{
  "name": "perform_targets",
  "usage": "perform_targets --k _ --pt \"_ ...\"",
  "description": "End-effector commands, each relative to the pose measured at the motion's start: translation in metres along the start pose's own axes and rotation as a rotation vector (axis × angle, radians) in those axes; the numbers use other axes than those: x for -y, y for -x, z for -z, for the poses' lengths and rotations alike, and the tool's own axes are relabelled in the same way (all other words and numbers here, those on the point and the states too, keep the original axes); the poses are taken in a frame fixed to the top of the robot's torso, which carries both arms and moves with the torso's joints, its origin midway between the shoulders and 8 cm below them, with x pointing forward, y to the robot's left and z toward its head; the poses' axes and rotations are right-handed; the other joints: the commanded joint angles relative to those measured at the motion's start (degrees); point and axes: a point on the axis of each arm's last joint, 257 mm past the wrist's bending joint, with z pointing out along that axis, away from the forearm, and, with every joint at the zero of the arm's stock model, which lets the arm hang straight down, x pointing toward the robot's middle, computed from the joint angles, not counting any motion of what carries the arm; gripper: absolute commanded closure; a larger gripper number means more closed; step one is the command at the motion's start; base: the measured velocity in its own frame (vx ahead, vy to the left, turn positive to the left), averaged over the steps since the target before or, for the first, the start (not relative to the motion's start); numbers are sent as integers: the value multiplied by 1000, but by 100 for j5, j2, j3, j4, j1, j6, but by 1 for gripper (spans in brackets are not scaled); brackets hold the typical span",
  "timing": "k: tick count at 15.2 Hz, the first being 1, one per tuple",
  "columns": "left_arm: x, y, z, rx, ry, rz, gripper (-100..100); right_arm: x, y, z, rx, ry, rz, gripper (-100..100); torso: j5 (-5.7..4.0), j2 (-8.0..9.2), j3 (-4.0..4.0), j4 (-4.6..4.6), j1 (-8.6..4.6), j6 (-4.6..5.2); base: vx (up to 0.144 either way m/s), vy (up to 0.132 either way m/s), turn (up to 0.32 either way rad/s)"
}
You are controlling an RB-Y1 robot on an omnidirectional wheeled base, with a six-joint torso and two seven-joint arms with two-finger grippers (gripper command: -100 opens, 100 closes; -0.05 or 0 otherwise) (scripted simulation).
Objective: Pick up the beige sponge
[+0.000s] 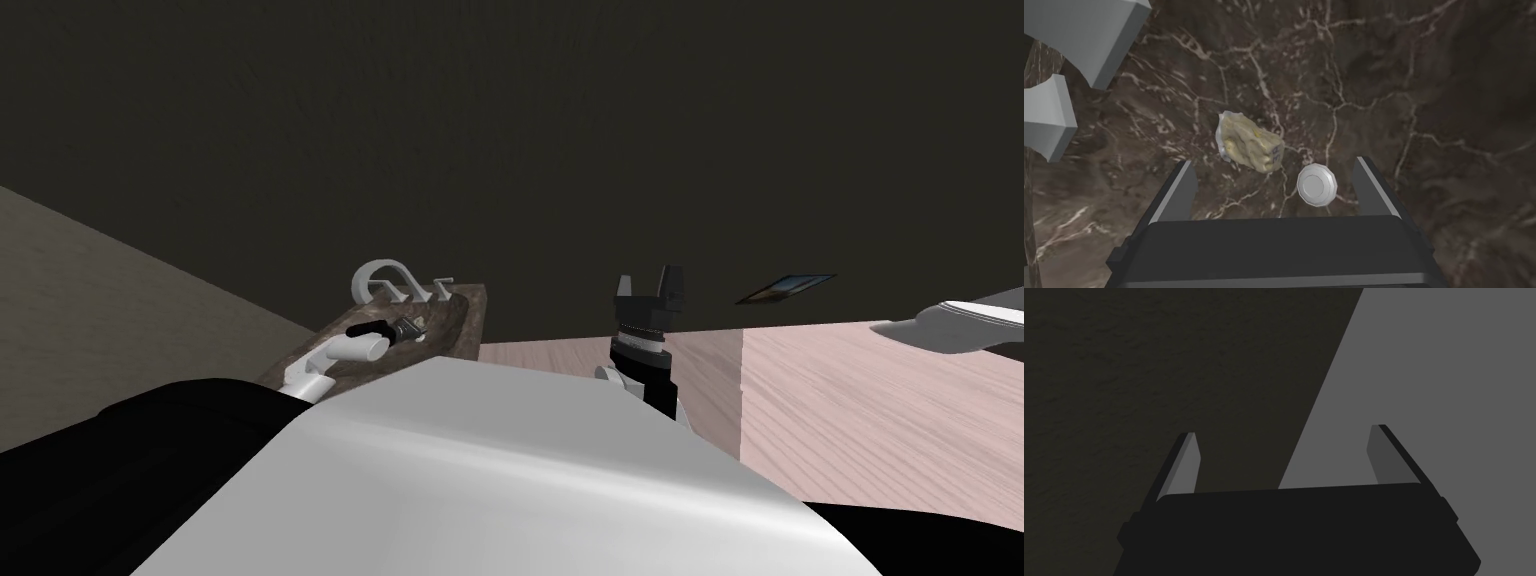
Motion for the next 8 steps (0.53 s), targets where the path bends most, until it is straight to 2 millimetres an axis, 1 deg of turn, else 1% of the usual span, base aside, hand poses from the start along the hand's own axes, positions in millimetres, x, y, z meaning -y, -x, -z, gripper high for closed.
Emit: perform_targets --k 1,3,4,6,7,8 --pt "-6 17 -3 33 19 9 -100 0 0 0 0 0 0 0 0 0 0 0 0 0 111 -4 40" --pt "-25 47 -2 105 68 25 -100 0 0 0 0 0 0 0 4 23 13 5 16 -2 125 29 85" --pt "-25 47 -2 105 68 25 -100 0 0 0 0 0 0 0 6 21 13 5 26 -4 149 49 75" --pt "-44 69 0 156 112 34 -100 0 0 0 0 0 0 0 9 18 11 5 37 -1 151 47 38" --pt "-47 72 0 164 120 35 -100 0 0 0 0 0 0 0 10 15 10 4 36 -1 135 27 34" --pt "-41 63 -1 146 103 34 -100 0 0 0 0 0 0 0 9 18 11 4 34 1 71 13 10"
